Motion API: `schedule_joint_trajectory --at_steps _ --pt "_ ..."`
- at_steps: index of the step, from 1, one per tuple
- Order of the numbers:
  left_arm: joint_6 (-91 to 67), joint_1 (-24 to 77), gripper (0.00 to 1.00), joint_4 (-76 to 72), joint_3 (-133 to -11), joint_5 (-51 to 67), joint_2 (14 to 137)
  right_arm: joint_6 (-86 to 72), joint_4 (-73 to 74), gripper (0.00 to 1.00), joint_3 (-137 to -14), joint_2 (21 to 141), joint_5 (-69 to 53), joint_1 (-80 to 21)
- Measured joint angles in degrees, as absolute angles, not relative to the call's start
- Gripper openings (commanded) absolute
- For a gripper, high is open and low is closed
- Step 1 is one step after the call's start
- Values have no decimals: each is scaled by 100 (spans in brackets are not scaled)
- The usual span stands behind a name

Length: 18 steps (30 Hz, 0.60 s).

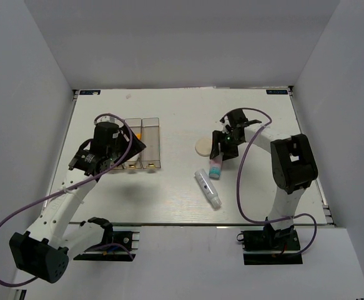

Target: Organize the makeup

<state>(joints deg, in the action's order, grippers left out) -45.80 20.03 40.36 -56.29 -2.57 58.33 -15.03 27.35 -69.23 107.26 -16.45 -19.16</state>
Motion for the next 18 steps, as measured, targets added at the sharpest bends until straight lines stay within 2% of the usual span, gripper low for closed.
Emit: schedule_joint_trajectory --at_steps 2,5,8,11,15,18 --pt "-4633 2003 81 4051 -5561 -257 5793 -1601 2731 64 -6945 10737 -1557 -1951" --pt "-4703 2003 81 4093 -5470 -255 5728 -1723 2731 50 -6960 10768 -1474 -1953" --pt "-4770 2003 81 4123 -5398 -255 5651 -1811 2731 30 -6960 10772 -1439 -1946" --pt "-4818 2003 81 4158 -5349 -252 5561 -1776 2729 18 -6960 10759 -1415 -1946" --pt "-4882 2003 80 4139 -5207 -224 5428 -1409 2731 7 -6960 10707 -1455 -1872" --pt "-4919 2003 80 4106 -5030 -189 5378 -895 2729 3 -6987 10580 -1664 -1800"
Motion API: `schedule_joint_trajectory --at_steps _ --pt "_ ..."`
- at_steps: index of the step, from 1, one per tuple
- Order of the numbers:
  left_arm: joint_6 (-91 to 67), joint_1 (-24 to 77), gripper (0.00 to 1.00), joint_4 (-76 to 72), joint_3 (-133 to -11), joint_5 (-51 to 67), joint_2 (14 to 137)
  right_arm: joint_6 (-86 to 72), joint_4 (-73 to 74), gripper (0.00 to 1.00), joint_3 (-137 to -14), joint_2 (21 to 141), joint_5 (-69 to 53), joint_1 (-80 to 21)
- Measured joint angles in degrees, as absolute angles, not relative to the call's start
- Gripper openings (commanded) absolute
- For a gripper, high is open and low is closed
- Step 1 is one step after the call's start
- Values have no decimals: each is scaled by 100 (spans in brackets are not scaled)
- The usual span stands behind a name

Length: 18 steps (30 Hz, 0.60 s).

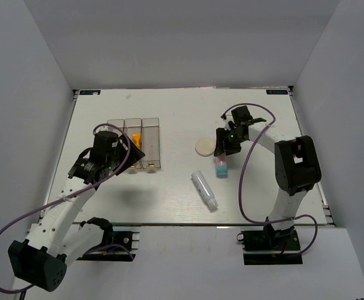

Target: Organize the makeup

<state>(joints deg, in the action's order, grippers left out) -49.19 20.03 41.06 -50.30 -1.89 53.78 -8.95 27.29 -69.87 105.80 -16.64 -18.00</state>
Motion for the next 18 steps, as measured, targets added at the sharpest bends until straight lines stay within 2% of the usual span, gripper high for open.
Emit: schedule_joint_trajectory --at_steps 2,6,11,18 --pt "-4943 2003 81 4088 -4908 -158 5367 -534 2733 0 -7107 10464 -1890 -1772" --pt "-5022 2003 81 4025 -4672 -93 5306 38 2639 0 -7664 10289 -2639 -1876" --pt "-5290 2003 80 3892 -4106 -64 4928 268 2342 0 -8377 10339 -3347 -2484" --pt "-5645 2003 80 4093 -3691 -62 4261 -305 1900 0 -10145 11629 -3870 -3612"
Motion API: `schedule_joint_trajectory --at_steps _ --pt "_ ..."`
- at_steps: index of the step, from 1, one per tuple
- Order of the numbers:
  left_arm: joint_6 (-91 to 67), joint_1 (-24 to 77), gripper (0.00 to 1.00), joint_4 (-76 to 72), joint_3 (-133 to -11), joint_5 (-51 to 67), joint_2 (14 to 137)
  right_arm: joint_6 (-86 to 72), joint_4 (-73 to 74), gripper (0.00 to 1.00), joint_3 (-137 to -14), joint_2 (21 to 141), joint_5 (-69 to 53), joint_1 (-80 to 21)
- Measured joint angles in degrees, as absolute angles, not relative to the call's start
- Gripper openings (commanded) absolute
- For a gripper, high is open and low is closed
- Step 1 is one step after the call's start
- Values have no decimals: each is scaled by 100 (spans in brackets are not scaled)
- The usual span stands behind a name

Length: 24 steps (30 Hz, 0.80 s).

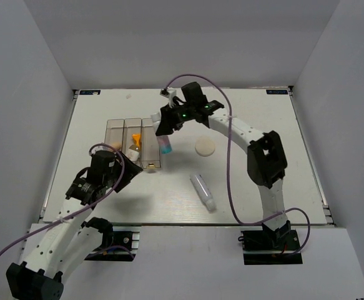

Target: Organize the makeup

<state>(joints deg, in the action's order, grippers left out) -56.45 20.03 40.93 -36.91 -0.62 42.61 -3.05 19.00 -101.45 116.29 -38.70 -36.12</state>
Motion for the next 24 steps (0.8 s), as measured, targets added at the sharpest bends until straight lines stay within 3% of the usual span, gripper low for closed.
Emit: schedule_joint_trajectory --at_steps 5,17,18,20,21,24 --pt "-5802 2003 80 4427 -3697 -102 3881 -1173 1409 0 -10759 12449 -3844 -3944" --pt "-6114 2003 80 5024 -3778 -150 3426 -2224 663 0 -10757 12877 -3192 -4025" --pt "-6117 2003 80 5028 -3795 -150 3461 -2250 620 11 -10757 12903 -3135 -4025" --pt "-6121 2003 80 5024 -3822 -148 3546 -2287 543 20 -10757 12956 -3057 -4034" --pt "-6125 2003 80 5013 -3833 -145 3588 -2305 523 33 -10757 12986 -3013 -4045" --pt "-6132 2003 80 4952 -3844 -139 3732 -2316 504 49 -10757 13074 -2961 -4084"
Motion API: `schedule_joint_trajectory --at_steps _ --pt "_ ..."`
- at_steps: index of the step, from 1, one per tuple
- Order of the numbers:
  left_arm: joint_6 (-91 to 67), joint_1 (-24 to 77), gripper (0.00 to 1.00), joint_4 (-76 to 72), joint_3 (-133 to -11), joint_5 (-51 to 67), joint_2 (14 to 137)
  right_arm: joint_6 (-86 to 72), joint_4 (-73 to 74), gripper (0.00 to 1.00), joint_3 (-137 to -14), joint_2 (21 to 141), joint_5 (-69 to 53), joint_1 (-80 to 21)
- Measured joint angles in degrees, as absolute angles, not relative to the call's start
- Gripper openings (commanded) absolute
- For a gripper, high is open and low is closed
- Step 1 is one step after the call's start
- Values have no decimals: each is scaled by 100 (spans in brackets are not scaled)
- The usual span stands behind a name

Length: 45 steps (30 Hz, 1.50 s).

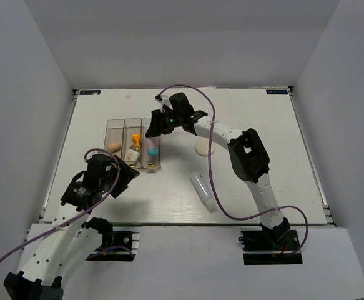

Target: Organize the makeup

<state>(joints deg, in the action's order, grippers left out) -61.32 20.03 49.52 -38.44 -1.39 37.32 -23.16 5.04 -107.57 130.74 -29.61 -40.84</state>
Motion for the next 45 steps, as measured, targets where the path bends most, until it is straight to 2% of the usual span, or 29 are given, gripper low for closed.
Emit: schedule_joint_trajectory --at_steps 6,13,15,16,18,19,20,22,23,24,25,28,30,31,33,34,35,37,41,45 --pt "-6132 2003 80 4751 -3896 -80 4064 -2311 508 68 -10757 13170 -2906 -4143" --pt "-6082 2003 78 4388 -3986 102 4410 -2193 480 69 -10772 13170 -2910 -4125" --pt "-6045 2003 75 4270 -4032 174 4523 -2161 499 65 -10790 13159 -2906 -4101" --pt "-6029 2003 68 4193 -4060 211 4584 -2121 513 62 -10790 13137 -2906 -4093" --pt "-5990 2003 56 4056 -4145 303 4748 -2014 587 49 -10790 13043 -2897 -4053" --pt "-5959 2003 43 3968 -4191 360 4836 -1944 626 43 -10787 12973 -2884 -4027" --pt "-5948 2005 38 3874 -4244 423 4956 -1870 644 30 -10779 12875 -2869 -3986" --pt "-5878 2023 22 3660 -4359 596 5238 -1669 661 18 -10665 12569 -2823 -3883" --pt "-5867 2040 18 3538 -4412 685 5422 -1555 711 8 -10558 12359 -2801 -3802" --pt "-5828 2062 17 3422 -4471 777 5614 -1437 762 3 -10466 12136 -2773 -3717" --pt "-5813 2097 16 3310 -4521 871 5819 -1337 819 0 -10392 11946 -2744 -3632" --pt "-5771 2335 18 3044 -4727 1125 6510 -978 1199 0 -10136 11347 -2655 -3249" --pt "-5725 2569 29 2954 -4947 1249 7004 -703 1575 10 -9963 11080 -2606 -2976" --pt "-5695 2696 42 2934 -5089 1286 7240 -554 1754 27 -9835 10982 -2615 -2842" --pt "-5616 2902 57 2877 -5347 1313 7614 -196 2248 47 -9461 10807 -2652 -2587" --pt "-5607 2985 64 2832 -5452 1306 7749 21 2502 65 -9260 10742 -2676 -2512" --pt "-5590 3068 72 2786 -5522 1306 7835 305 2766 77 -8976 10652 -2716 -2475" --pt "-5566 3162 77 2709 -5548 1286 7863 707 3286 89 -8377 10438 -2759 -2532" --pt "-5542 3271 80 2552 -5522 1223 7811 1188 4053 89 -7373 9900 -2827 -2853" --pt "-5509 3306 82 2519 -5365 1004 7498 1267 4329 84 -7067 9644 -2827 -3100"
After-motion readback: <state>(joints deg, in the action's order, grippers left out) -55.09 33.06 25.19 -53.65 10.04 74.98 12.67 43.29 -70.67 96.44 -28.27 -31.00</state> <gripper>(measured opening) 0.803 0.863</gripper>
